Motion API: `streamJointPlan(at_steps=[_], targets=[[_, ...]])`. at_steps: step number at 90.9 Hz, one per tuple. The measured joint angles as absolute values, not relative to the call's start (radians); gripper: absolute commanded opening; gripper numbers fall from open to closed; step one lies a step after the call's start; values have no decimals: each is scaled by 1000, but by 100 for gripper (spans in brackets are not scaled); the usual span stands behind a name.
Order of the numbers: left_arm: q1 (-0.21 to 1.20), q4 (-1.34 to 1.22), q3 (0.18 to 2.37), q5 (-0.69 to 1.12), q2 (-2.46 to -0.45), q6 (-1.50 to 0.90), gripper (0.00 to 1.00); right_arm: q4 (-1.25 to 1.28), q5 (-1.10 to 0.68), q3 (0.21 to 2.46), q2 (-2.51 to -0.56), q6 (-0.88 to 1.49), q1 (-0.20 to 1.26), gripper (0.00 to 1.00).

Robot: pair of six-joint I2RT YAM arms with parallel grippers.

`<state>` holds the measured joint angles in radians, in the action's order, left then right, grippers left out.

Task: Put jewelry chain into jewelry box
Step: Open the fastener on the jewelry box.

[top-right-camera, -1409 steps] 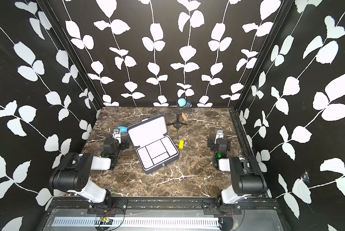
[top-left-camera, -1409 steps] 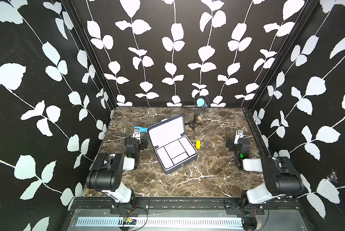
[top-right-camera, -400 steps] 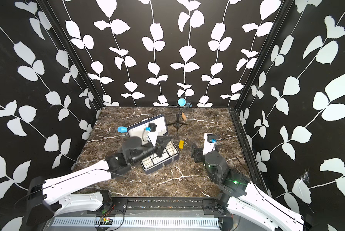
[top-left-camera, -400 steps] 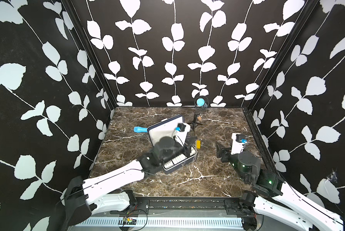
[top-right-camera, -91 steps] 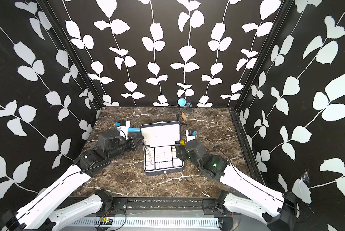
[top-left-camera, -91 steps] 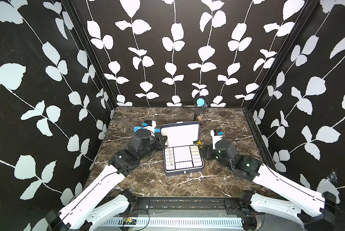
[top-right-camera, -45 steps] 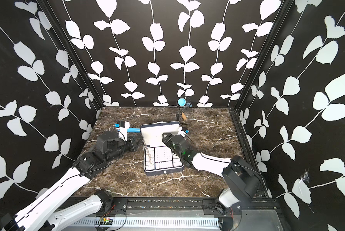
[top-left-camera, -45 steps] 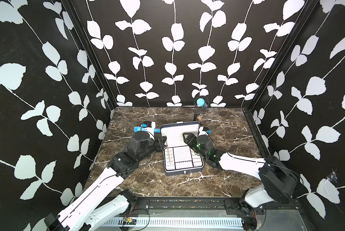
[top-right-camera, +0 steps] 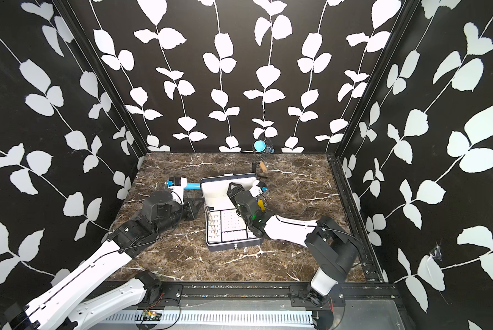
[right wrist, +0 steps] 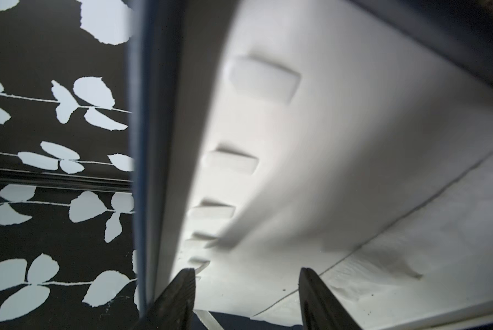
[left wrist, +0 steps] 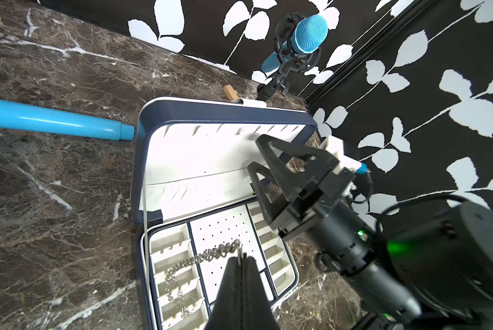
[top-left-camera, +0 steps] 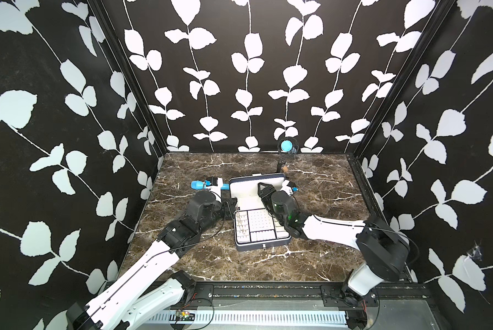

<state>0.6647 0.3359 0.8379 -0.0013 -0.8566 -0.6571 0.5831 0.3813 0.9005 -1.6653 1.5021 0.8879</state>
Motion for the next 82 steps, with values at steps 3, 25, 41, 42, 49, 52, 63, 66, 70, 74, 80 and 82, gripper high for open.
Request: streamJointPlan(at_steps=[3,25,41,42,49,52,63,66,70,74,80,82], targets=[[665,331,835,-1,-857,-656,0,588,383,903,-1682,1517,889,59],[665,329,830,-1,-867,-649,0,652,417,910,-1723,1568,904,59],[665,328,828,-1,-867,-646,0,711,438,910,-1723,1581,915,59],[665,328,828,-1,-867,-646,0,714,439,910,-1723,1583,916,59],[665,328,827,-1,-867,-646,0,724,439,911,-1723,1586,916,59],[665,327,827,-1,-867,-646,0,729,439,911,-1723,1587,916,59],[665,323,823,-1,-866,-646,0,742,440,911,-1723,1587,916,59],[665,323,822,-1,-866,-646,0,744,440,912,-1723,1588,916,59],[665,323,822,-1,-866,-646,0,746,439,913,-1724,1589,916,59],[665,323,821,-1,-866,-646,0,750,438,916,-1728,1591,916,59],[665,323,821,-1,-865,-646,0,753,434,924,-1737,1594,916,59],[665,322,820,-1,-865,-646,0,754,434,927,-1741,1594,916,59]])
